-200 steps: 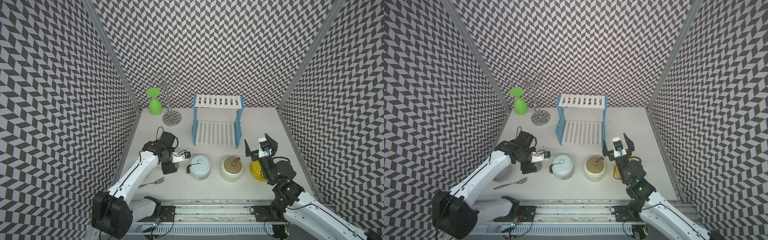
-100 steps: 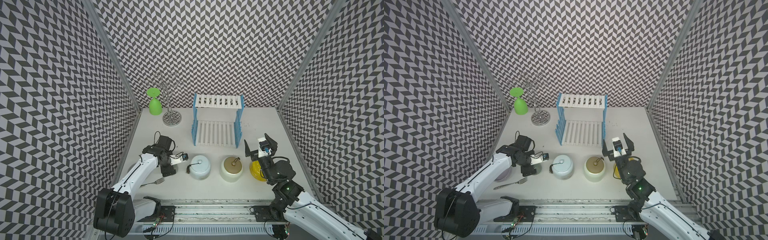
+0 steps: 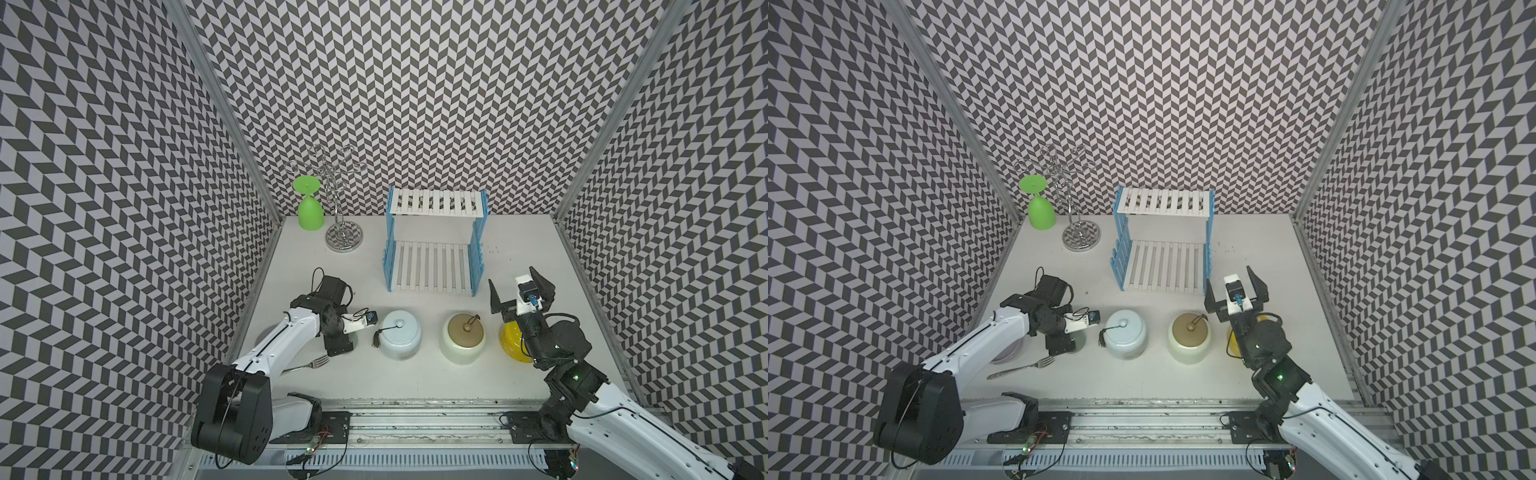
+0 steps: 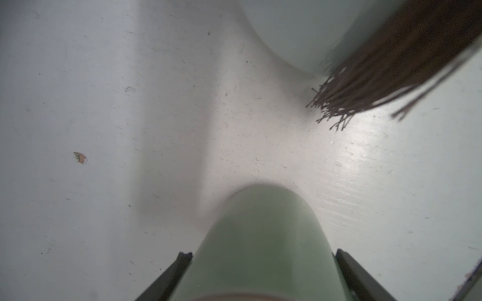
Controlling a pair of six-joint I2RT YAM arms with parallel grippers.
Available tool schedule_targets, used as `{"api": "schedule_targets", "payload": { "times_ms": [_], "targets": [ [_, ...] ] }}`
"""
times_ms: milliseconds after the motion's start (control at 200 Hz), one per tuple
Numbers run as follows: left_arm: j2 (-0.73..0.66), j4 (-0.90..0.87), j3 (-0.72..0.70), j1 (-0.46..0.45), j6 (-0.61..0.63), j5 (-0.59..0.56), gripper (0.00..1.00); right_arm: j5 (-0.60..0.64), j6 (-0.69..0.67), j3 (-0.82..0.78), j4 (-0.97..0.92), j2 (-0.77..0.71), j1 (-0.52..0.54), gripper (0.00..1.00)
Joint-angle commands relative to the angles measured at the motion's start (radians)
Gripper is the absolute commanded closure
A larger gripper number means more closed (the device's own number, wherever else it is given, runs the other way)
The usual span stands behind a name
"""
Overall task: Remove the tea canisters from the shelf
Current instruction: Place the tea canister at the center of the board.
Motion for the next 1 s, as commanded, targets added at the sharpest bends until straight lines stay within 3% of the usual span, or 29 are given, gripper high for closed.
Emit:
{"api": "schedule_targets", "payload": {
  "times_ms": [0,225,245,285,300,761,991],
  "targets": [
    [-0.01,0.057,-0.012,0.007,0.01,-0.008,0.67,0.015,-0.003,-0.012,0.068,-0.01,-0.008,0.01],
    [-0.029,0.074,-0.015,0.007,0.004,-0.013,0.35,0.016,-0.003,-0.011,0.068,-0.013,-0.008,0.0],
    [-0.034,0.074,-0.014,0.006,0.003,-0.013,0.3,0.016,-0.003,-0.012,0.068,-0.014,-0.008,0.0],
    [-0.044,0.075,-0.01,0.007,0.003,-0.009,0.05,0.017,-0.003,-0.012,0.068,-0.014,-0.008,0.01],
    [-0.049,0.074,-0.009,0.007,0.003,-0.005,0.01,0.017,-0.002,-0.012,0.067,-0.014,-0.009,0.0],
    [-0.092,-0.053,0.223,0.009,-0.022,0.202,0.0,0.015,-0.006,-0.012,0.069,-0.014,-0.01,0.0],
    [-0.033,-0.005,0.345,0.016,-0.148,0.322,0.0,0.004,-0.009,-0.029,0.095,-0.023,-0.018,0.0]
  ]
}}
